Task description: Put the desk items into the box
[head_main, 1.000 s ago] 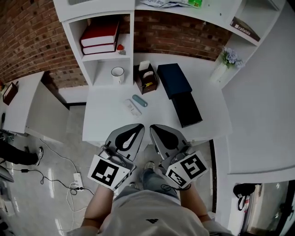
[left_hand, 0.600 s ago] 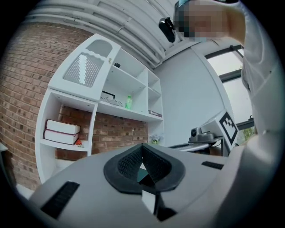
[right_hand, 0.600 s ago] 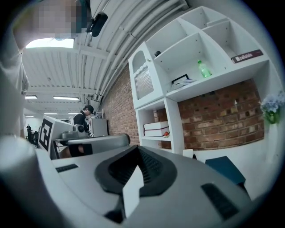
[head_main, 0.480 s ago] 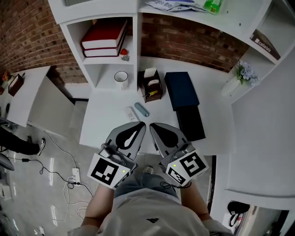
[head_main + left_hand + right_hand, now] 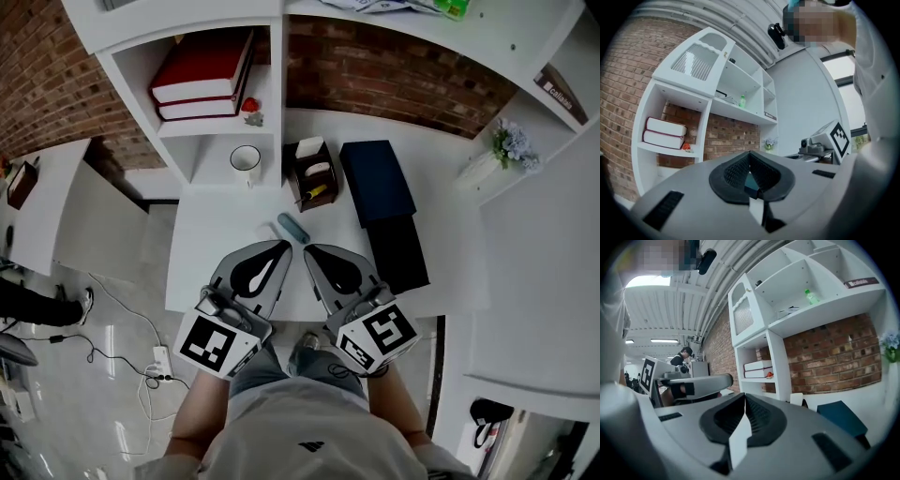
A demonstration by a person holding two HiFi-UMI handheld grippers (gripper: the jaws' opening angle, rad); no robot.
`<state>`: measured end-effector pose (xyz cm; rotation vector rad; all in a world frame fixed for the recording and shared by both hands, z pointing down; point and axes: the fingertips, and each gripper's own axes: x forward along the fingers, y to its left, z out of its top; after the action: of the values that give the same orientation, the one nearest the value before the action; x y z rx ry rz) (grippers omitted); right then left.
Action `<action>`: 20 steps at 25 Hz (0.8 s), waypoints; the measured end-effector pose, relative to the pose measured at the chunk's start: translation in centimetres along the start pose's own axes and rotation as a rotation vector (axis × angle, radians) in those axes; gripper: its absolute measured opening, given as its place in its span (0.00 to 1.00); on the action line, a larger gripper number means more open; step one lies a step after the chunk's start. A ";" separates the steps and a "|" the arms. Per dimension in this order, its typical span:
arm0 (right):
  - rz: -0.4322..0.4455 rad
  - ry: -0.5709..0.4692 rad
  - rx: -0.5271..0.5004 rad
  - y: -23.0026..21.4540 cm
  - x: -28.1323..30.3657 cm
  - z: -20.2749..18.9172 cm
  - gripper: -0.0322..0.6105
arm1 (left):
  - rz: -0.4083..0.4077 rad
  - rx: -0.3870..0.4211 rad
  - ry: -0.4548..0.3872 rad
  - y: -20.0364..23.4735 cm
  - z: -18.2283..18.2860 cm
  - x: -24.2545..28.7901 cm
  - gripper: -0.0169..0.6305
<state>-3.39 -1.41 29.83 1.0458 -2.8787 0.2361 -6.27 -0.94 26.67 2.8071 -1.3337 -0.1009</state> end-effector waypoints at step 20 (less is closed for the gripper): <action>-0.239 0.142 0.094 -2.5 10.5 -5.1 0.16 | -0.340 -0.043 0.117 9.6 -3.1 2.7 0.04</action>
<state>-9.79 -9.05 36.35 1.3182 -2.6101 0.4152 -11.71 -9.10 30.22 2.9210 -0.8132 0.0256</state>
